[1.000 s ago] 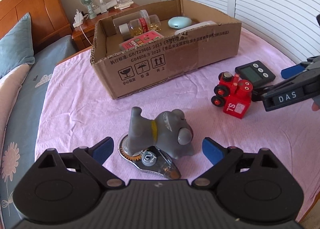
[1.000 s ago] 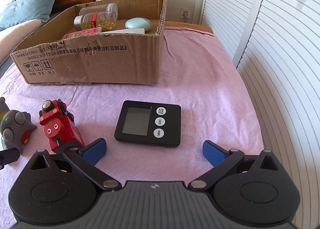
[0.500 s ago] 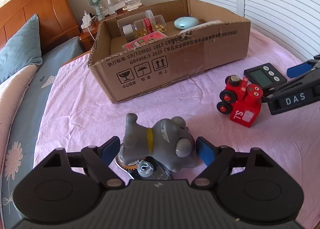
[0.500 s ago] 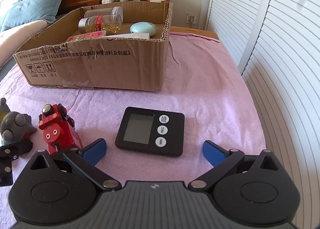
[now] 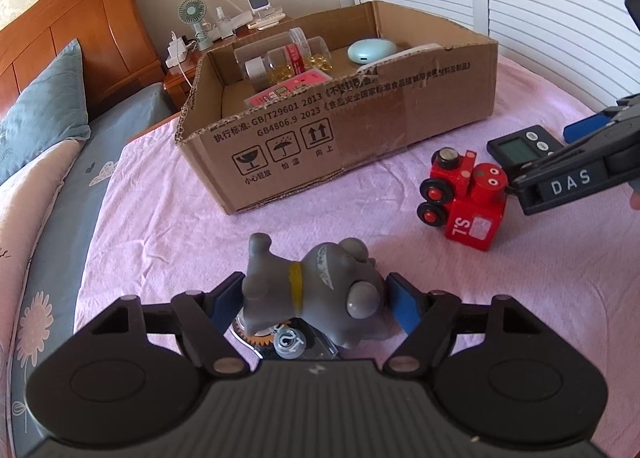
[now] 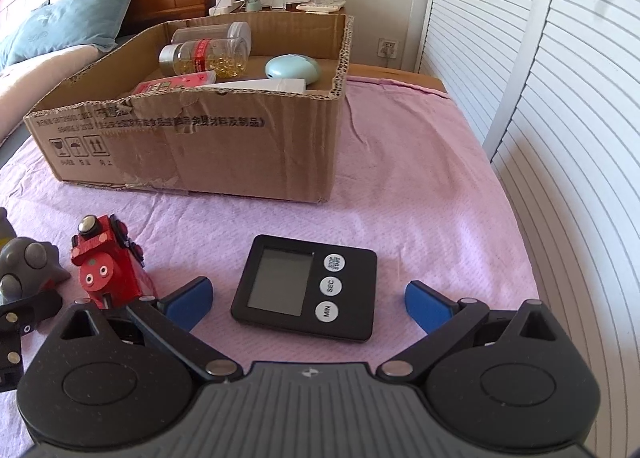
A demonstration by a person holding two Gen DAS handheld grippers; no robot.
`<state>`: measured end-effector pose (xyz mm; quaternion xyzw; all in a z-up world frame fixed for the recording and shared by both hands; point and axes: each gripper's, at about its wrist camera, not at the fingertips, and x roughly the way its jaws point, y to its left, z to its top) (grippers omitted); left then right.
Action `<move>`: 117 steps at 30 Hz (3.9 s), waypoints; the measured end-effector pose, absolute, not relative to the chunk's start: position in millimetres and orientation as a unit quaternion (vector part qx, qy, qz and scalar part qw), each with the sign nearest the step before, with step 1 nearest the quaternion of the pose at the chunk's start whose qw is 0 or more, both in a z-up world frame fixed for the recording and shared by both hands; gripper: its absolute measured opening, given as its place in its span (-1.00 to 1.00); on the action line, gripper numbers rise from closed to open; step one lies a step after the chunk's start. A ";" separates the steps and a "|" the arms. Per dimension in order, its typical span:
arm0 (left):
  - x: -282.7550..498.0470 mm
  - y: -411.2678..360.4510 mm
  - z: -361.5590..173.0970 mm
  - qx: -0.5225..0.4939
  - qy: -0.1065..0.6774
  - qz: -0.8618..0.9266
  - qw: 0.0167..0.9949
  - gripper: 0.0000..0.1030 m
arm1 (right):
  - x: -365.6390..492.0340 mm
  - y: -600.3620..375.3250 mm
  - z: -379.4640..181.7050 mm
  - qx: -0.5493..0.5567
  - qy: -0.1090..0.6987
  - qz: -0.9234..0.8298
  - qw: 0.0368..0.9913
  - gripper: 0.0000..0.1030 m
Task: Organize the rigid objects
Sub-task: 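Close the left gripper on the gray elephant toy while the right gripper closes on the black timer, then lower the black timer into the box and open the right gripper, then carry the gray elephant toy into the box and open the left gripper while the right tool withdraws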
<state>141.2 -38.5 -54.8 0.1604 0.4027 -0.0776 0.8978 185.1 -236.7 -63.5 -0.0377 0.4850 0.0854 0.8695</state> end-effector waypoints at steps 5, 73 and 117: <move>141.3 -35.8 -54.9 0.157 0.405 -0.075 0.897 0.48 | 187.5 -241.9 -64.2 -0.030 0.486 0.066 0.871 1.00; 137.3 17.9 9.9 0.086 0.395 -0.154 0.902 0.41 | 303.0 -187.1 13.0 -0.037 0.452 0.175 0.874 0.92; 294.9 -38.2 24.5 0.067 0.405 -0.144 0.900 0.79 | 172.5 -263.1 31.8 0.065 0.467 0.075 0.879 1.00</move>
